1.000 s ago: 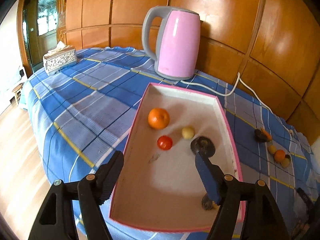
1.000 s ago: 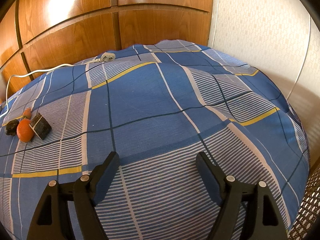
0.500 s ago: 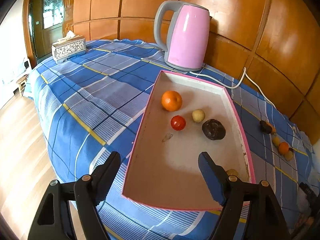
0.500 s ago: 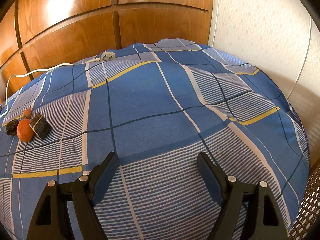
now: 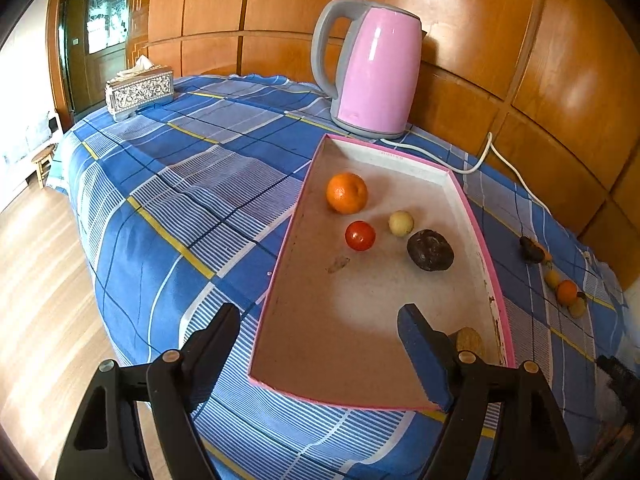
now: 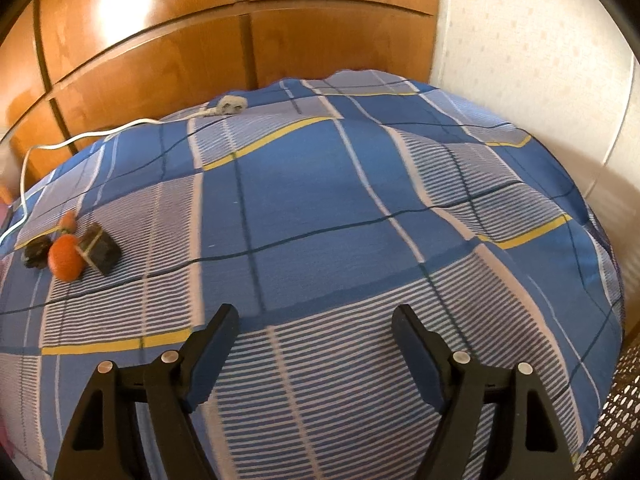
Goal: Organize fruits
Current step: 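Withdraw the left tool from the tray, then move the right tool toward the orange carrot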
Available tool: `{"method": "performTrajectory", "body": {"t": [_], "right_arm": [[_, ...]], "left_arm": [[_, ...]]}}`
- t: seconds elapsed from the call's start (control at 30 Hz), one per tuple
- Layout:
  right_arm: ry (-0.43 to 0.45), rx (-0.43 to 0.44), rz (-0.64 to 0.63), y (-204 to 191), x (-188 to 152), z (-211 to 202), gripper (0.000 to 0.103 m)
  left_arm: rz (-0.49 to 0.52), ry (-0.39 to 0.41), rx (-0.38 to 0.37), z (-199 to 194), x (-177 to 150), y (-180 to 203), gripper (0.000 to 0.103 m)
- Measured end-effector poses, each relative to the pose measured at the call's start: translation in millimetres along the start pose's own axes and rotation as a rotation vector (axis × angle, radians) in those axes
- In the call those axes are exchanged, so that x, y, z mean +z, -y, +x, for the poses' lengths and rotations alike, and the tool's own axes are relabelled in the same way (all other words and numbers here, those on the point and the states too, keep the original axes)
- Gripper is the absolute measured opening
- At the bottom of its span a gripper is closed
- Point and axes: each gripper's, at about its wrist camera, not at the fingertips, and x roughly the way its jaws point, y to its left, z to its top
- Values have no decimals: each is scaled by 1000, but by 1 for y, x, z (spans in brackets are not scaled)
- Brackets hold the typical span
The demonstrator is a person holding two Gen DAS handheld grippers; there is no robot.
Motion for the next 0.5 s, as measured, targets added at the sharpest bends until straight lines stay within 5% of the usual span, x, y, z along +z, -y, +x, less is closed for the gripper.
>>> {"method": "performTrajectory", "body": {"t": [0.5], "right_arm": [[14,224,-171,-76,21,-28,71]], "left_arm": [[-18,-11,-13,2,0,-2,82]]}}
